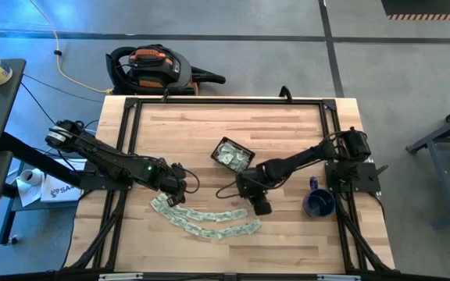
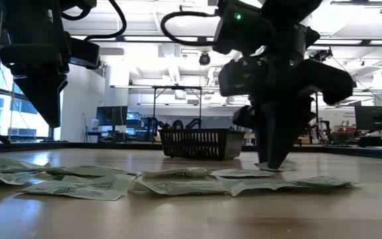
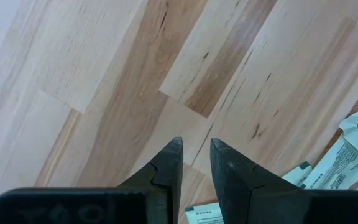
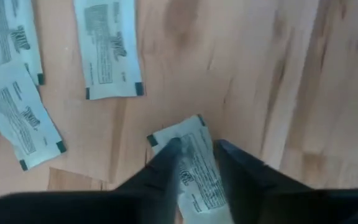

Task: Pick and place Stevia / Truvia into bins
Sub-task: Put the stevia packet into the black bin

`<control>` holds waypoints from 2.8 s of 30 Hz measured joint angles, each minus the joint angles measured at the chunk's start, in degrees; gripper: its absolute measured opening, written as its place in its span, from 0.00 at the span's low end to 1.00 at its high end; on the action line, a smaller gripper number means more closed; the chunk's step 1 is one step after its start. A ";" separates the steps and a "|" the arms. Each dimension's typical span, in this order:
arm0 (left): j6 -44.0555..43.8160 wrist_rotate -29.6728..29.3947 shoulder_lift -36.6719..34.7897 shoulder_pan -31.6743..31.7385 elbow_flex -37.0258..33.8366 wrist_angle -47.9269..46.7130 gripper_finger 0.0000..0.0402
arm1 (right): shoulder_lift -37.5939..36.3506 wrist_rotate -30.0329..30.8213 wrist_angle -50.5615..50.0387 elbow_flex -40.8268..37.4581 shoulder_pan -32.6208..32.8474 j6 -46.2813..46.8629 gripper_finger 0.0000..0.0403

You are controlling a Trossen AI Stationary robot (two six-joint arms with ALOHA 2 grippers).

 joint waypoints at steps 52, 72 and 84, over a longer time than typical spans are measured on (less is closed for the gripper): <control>-2.67 -2.31 0.00 0.00 -0.02 3.68 0.29 | -13.04 -3.32 -3.24 0.68 9.34 -4.54 0.38; 1.80 4.36 0.00 -0.02 -0.02 2.95 0.29 | 2.05 -1.02 10.65 0.98 13.54 5.69 0.37; 4.05 3.70 0.01 0.00 -0.02 3.10 0.29 | -5.75 2.75 -3.65 2.01 13.34 12.62 0.02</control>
